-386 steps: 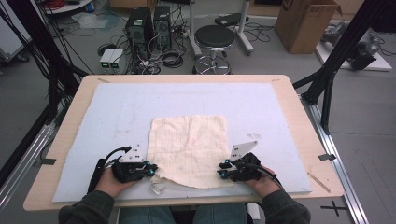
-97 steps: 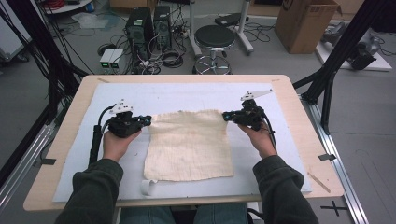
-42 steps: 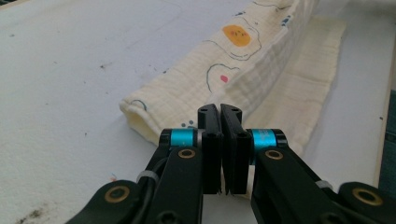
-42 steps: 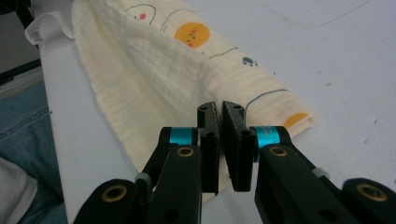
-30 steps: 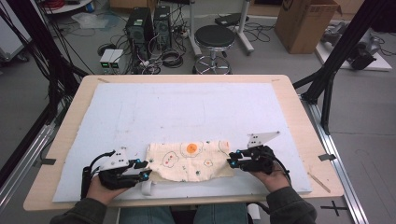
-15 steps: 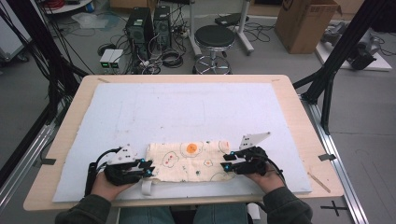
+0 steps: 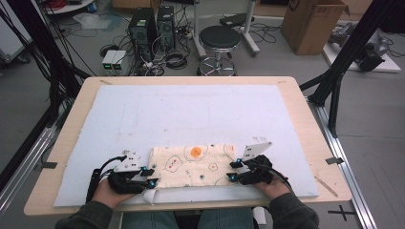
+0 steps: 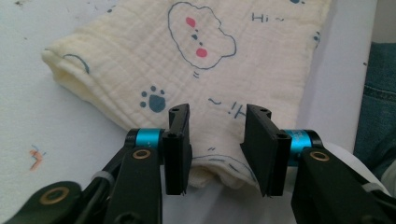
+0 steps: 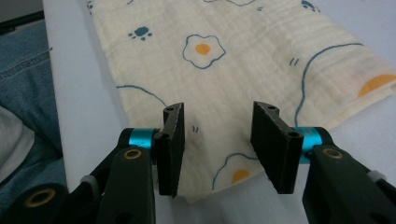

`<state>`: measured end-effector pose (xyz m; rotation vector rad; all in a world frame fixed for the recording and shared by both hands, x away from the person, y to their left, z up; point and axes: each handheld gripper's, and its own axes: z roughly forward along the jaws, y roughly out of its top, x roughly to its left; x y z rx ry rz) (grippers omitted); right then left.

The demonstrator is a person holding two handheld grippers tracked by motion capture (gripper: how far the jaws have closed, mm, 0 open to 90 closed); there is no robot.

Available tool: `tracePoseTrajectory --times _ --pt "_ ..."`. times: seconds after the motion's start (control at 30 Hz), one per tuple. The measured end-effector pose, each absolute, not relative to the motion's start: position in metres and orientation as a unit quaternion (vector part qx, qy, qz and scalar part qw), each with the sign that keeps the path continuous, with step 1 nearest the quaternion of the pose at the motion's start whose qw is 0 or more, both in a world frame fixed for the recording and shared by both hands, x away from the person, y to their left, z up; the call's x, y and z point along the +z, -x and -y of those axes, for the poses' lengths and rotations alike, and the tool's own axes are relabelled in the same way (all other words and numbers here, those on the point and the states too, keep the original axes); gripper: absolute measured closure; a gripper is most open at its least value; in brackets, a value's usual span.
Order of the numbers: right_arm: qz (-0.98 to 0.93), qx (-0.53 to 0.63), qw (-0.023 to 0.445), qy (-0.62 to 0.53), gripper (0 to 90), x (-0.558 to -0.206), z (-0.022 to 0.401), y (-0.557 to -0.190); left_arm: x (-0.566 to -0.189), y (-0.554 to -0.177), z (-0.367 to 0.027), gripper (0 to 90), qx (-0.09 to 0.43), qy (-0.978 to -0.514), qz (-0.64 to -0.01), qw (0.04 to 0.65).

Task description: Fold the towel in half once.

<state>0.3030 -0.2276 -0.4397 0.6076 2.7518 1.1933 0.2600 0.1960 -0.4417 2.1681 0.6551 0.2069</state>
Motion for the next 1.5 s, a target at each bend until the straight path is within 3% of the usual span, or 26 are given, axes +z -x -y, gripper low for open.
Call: tracePoseTrajectory --times 0.2,0.47,0.73,0.87,0.97,1.27,1.5 --pt "-0.892 0.403 0.044 -0.199 51.6 -0.428 0.228 -0.305 -0.429 -0.268 -0.203 49.1 0.072 -0.844 -0.282 0.451" --pt "-0.882 0.396 0.094 -0.238 55.7 -0.408 0.228 -0.348 -0.422 -0.305 -0.200 52.6 0.140 -0.820 -0.334 0.444" --pt "-0.884 0.380 0.083 -0.258 64.0 -0.426 0.222 -0.378 -0.432 -0.337 -0.189 52.8 0.151 -0.823 -0.355 0.417" --pt "-0.891 0.365 0.080 -0.259 80.9 -0.430 0.221 -0.382 -0.440 -0.343 -0.185 71.3 0.141 -0.839 -0.351 0.391" --pt "-0.892 0.366 0.077 -0.256 84.8 -0.428 0.222 -0.380 -0.437 -0.341 -0.186 83.5 0.150 -0.835 -0.347 0.400" --pt "-0.884 0.377 0.072 -0.267 85.3 -0.402 0.223 -0.376 -0.430 -0.339 -0.194 84.7 0.160 -0.821 -0.352 0.421" --pt "-0.873 0.360 0.063 -0.323 85.1 -0.412 0.220 -0.398 -0.436 -0.345 -0.192 84.7 0.165 -0.820 -0.362 0.412"
